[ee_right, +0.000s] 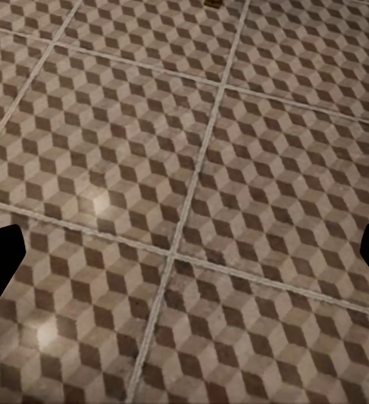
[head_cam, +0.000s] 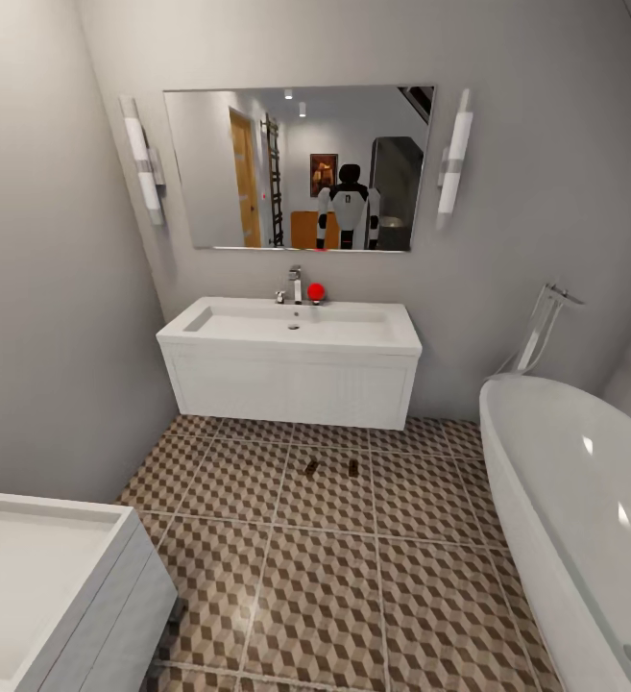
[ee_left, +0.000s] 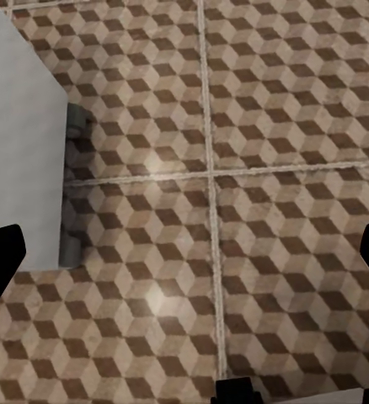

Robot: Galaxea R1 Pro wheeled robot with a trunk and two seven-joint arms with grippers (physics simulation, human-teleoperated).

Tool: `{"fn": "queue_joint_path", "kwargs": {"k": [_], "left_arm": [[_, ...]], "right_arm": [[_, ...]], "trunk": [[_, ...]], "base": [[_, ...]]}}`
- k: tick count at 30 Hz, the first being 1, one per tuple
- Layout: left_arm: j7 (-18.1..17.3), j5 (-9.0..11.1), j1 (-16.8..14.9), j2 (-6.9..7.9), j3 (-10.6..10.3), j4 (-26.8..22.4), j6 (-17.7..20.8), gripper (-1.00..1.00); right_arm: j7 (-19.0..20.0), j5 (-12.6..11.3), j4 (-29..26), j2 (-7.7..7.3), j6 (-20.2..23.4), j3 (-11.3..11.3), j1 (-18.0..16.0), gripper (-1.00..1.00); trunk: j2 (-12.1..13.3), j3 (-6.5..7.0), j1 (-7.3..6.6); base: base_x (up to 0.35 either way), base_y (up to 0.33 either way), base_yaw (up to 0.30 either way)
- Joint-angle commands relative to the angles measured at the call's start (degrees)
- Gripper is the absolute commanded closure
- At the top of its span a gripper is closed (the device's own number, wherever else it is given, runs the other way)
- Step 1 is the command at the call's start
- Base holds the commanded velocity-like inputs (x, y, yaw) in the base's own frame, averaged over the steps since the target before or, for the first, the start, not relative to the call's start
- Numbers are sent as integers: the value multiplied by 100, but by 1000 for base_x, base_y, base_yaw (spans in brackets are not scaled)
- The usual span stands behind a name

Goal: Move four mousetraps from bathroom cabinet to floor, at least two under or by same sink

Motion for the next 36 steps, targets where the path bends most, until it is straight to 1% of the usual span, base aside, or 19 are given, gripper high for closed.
{"fn": "queue_joint_path", "kwargs": {"k": [1, 11, 15, 22, 36], "left_arm": [[7, 26, -6, -5, -50, 17, -28, -100], [14, 18, -6, -16, -57, 16, -28, -100], [15, 18, -6, -18, -58, 15, -22, -100], [15, 18, -6, -20, -58, 15, -19, -100], [15, 18, -6, -20, -58, 15, -18, -100]], "right_arm": [[14, -5, 3, -2, -17, 7, -3, -100], [13, 2, 15, -2, -48, 10, -2, -100], [14, 8, 18, 10, -55, 10, -2, -100], [14, 6, 19, 13, -60, 10, -2, -100], [14, 11, 20, 14, -57, 10, -2, -100]], "trunk": [[-4, -6, 0], [-4, -6, 0], [-4, -6, 0], [-4, -6, 0], [-4, -6, 0]], "base": [[0, 0, 0], [-1, 0, 0], [-105, 0, 0], [-274, 0, 0], [-329, 0, 0]]}}
